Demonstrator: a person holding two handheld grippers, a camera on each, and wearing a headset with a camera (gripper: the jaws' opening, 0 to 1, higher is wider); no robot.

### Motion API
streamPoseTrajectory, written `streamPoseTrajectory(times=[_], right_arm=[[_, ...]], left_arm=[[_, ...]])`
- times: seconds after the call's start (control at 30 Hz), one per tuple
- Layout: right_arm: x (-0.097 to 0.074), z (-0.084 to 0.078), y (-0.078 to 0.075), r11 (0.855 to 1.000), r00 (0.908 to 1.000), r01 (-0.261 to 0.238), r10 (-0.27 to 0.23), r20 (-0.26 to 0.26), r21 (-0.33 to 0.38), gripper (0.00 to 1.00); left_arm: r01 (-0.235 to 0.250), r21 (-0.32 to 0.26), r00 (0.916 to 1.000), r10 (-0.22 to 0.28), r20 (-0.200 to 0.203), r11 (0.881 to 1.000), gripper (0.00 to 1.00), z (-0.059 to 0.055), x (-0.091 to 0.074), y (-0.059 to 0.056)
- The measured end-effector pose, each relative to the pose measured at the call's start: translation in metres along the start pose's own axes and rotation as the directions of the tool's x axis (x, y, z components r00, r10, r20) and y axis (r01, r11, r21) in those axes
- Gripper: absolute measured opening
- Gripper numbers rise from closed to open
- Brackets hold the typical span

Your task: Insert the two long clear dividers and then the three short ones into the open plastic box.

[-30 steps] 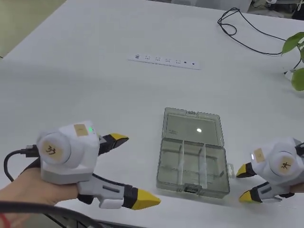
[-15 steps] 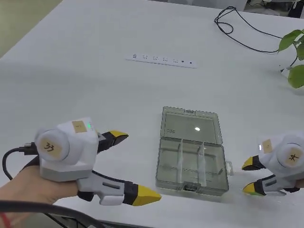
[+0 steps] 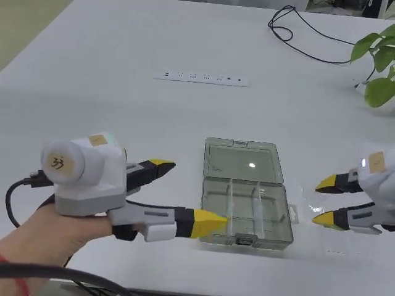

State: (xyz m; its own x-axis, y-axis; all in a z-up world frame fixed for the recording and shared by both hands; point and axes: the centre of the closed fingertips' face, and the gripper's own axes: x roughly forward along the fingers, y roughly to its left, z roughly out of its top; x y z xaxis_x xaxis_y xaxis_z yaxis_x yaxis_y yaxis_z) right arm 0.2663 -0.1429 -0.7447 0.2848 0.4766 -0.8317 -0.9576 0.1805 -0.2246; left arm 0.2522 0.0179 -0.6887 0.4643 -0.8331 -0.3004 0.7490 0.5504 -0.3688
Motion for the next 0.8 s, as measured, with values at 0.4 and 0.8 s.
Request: streamPoseTrajectory(times=[0.4, 0.8], right_arm=[[-0.017, 0.078, 0.016, 0.990, 0.9947, 0.053, -0.041, 0.094, -0.129, 0.33], [-0.024, 0.116, 0.026, 0.981, 0.9887, 0.083, -0.059, 0.138, -0.178, 0.33]], left_arm=[[0.077, -0.154, 0.9939, -0.088, -0.065, 0.985, 0.70, 0.012, 0.022, -0.029], [0.111, -0.308, 0.9896, -0.134, -0.053, 0.945, 0.46, 0.014, 0.034, -0.047]])
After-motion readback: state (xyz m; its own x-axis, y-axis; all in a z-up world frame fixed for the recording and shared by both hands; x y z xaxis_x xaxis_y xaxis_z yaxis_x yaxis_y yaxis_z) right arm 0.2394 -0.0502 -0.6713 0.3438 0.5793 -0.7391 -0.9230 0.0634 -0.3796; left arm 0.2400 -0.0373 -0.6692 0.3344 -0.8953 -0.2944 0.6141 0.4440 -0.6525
